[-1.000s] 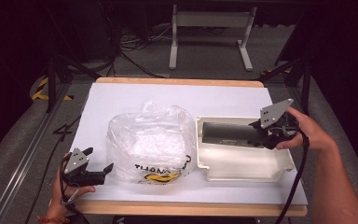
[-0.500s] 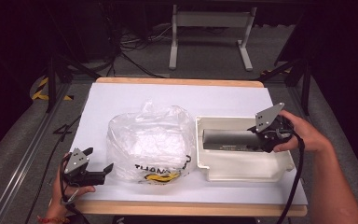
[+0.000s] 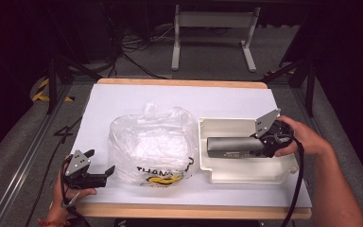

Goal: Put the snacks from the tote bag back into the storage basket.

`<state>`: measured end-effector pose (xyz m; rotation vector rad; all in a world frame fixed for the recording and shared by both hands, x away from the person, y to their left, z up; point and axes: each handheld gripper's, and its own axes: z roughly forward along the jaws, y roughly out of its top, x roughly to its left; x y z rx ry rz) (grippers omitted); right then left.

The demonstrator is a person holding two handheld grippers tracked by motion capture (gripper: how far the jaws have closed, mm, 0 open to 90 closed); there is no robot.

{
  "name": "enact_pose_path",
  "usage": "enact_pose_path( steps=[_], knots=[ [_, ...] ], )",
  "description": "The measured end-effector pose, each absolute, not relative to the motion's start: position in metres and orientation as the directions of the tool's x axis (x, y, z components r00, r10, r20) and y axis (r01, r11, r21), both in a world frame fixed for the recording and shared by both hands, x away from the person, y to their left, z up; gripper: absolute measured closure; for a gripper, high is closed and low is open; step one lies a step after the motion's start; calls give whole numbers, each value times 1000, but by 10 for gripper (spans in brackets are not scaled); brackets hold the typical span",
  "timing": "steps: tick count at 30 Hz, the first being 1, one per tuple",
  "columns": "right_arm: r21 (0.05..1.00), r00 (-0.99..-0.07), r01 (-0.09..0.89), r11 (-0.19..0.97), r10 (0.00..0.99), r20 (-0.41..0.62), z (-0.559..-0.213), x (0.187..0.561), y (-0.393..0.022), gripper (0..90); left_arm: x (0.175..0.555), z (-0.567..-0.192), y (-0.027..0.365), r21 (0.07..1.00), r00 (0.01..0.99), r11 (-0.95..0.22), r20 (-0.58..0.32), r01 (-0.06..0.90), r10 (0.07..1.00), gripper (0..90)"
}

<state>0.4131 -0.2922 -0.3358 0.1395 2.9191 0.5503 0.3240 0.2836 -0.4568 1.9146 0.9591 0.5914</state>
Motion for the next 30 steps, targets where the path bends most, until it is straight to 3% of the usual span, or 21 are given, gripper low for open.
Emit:
enact_pose_path(
  steps=[30],
  knots=[
    [270, -985, 105, 957, 137, -102, -364, 426, -299, 423, 324, -457, 284, 870, 583, -307, 27, 387, 812, 45]
  ],
)
